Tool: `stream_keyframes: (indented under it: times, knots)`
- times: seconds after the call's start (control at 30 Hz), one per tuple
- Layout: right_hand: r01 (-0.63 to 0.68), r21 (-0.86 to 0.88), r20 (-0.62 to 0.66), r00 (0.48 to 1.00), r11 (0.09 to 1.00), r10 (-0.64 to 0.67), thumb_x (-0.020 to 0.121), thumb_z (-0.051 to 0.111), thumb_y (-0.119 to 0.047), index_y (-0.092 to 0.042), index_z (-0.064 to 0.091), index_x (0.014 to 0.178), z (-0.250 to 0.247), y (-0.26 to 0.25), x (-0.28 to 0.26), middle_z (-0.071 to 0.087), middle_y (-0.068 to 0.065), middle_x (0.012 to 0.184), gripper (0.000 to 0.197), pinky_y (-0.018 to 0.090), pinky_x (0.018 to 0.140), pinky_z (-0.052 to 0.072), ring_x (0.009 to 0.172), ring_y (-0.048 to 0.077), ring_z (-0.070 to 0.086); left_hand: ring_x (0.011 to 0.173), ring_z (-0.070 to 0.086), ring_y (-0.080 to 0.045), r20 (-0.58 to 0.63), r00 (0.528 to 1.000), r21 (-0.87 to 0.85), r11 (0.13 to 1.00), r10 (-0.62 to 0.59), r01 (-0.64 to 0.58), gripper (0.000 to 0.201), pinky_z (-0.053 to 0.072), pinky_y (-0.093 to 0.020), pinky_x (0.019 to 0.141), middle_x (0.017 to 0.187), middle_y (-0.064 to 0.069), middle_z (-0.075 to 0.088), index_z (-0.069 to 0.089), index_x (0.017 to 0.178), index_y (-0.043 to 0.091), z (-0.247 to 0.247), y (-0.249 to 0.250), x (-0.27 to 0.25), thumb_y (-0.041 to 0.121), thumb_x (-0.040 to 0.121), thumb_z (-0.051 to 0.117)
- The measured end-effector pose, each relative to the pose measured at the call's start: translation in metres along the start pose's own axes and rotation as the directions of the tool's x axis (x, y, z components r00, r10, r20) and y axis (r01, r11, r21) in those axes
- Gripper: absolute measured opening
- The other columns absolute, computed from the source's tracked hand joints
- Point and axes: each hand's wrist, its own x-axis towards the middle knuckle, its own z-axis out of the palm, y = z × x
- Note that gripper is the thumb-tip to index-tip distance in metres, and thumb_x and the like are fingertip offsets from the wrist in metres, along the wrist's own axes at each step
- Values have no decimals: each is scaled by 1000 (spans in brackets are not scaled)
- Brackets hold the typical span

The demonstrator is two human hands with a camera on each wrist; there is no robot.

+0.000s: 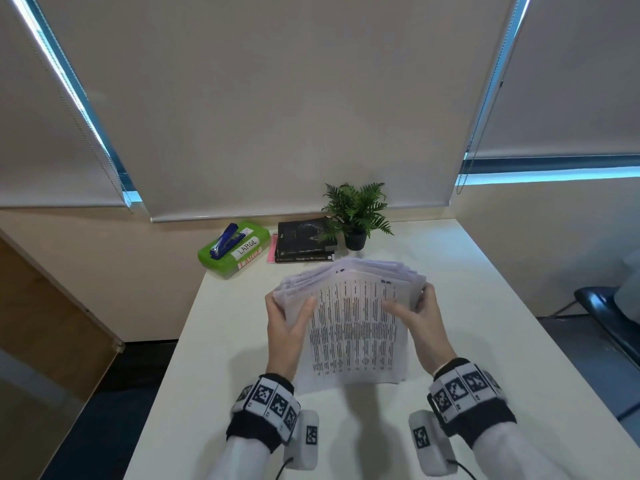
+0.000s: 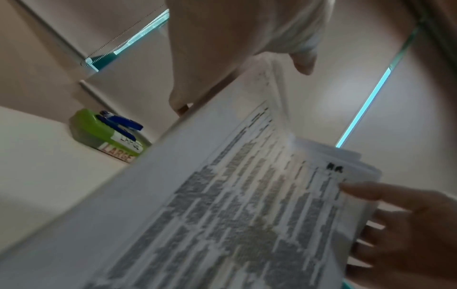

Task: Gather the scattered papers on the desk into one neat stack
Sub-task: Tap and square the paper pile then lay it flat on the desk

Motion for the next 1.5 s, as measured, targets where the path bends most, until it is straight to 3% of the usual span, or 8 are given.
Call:
stream_keyframes:
  times: [0.23,0.33,0.43,0.67,0.9,1.13,1.3,1.5]
  knots:
    - [356,-594,6,898,722,-439,91,58,-17,-37,22,146,19,-12,-6,43,0,119,68,25,87,44,96,5,51,83,60,-3,-217,976,48,999,33,-24,36,47,-13,69,94,10,61,50,106,20,22,22,16,39,81,68]
    - [461,-779,201,826,426,-526,94,53,-18,-35,37,142,18,-17,-2,44,5,125,52,22,73,51,83,8,52,93,59,1,-228,964,140,984,140,-110,20,45,-10,80,100,9,61,60,102,25,23,19,23,31,84,67]
    - [503,-788,266,797,354,-542,92,56,-11,-28,53,133,17,-15,2,50,9,123,45,28,72,58,88,17,61,93,56,3,-209,967,165,980,148,-115,9,44,-15,86,95,11,52,66,96,29,22,13,24,26,89,62]
    - [529,-759,214,755,381,-620,89,62,-11,-21,60,127,7,-13,0,54,11,126,40,21,77,49,83,10,53,79,54,16,-247,954,136,980,172,-142,9,41,1,74,94,5,56,62,90,24,12,14,30,17,92,57]
    - [561,-703,202,747,438,-633,90,55,3,-11,58,127,12,-4,-3,57,3,97,40,0,76,38,80,-2,46,76,55,-11,-216,950,197,963,226,-185,10,47,-20,73,83,0,61,58,81,16,21,13,26,21,87,63]
    - [433,-599,77,868,674,-490,92,56,-9,-21,38,140,7,-10,-12,63,-3,91,52,17,72,49,73,8,59,66,52,12,-328,926,138,979,186,-148,8,38,1,64,77,8,58,57,80,13,22,19,33,9,87,59]
    - [272,-322,-21,956,907,-293,89,61,-4,-22,57,97,10,-11,-12,65,-6,87,21,15,66,51,72,-5,63,87,58,-5,-154,985,61,996,76,-67,29,46,-17,77,98,7,60,48,107,25,0,11,28,32,85,65]
    - [192,-137,-56,978,972,-201,88,60,0,-14,53,86,16,-12,-6,66,6,88,15,34,72,56,83,20,65,106,58,-7,52,996,236,970,-71,57,50,48,-28,93,108,19,56,43,117,22,-17,-8,17,13,79,73]
